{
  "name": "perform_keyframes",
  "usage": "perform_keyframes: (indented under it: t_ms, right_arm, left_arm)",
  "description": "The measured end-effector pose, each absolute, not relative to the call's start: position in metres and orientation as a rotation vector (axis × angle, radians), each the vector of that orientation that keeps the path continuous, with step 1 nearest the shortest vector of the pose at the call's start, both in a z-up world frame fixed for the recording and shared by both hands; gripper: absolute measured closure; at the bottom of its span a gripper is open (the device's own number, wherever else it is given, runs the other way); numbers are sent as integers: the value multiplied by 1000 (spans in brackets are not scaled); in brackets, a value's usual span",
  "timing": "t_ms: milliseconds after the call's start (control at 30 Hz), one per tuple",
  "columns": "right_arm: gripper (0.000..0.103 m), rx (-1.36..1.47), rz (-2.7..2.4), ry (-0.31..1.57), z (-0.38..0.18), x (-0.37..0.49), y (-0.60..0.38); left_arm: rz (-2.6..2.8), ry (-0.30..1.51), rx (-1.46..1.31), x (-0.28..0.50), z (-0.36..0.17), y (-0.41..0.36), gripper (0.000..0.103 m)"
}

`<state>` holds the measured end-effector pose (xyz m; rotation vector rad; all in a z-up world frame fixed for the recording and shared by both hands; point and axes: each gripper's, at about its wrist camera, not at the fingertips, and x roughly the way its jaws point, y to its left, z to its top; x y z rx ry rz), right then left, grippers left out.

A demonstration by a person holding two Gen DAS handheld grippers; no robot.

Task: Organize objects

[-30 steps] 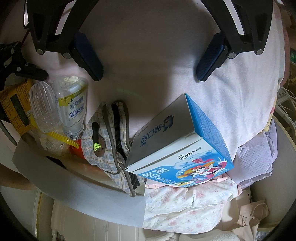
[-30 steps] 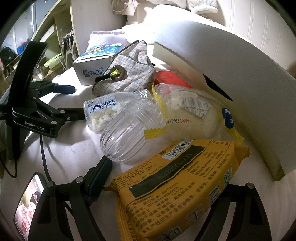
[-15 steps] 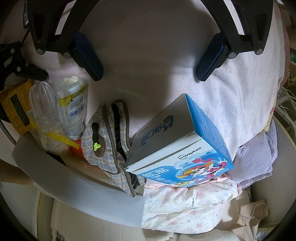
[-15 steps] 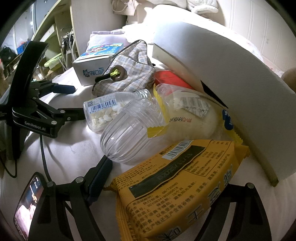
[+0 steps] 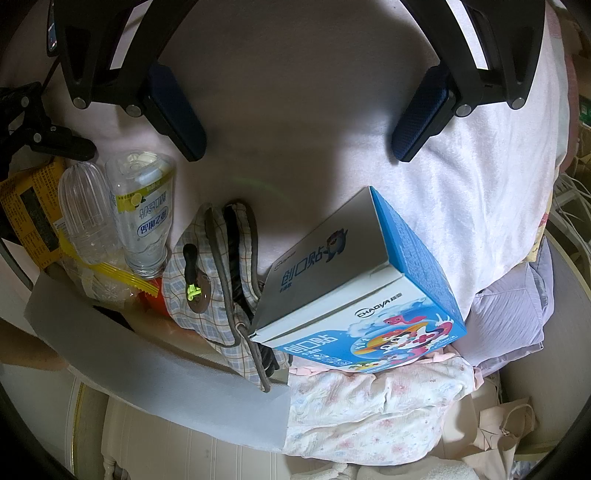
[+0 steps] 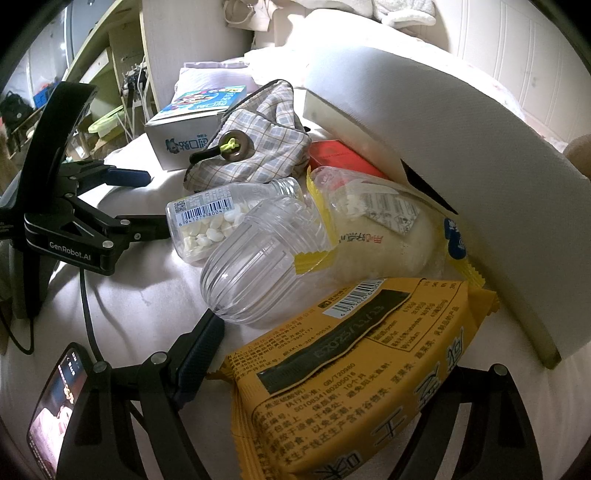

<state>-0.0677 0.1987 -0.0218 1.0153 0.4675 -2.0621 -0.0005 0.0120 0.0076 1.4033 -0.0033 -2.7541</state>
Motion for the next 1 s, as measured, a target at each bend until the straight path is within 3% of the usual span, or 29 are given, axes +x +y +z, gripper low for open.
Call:
perform_keyframes:
  t_ms: [1000]
  right_arm:
    - [19, 1016, -2063, 467, -15, -65, 202]
  left_arm:
    - [-2754, -3, 1403, 0, 8, 12, 1]
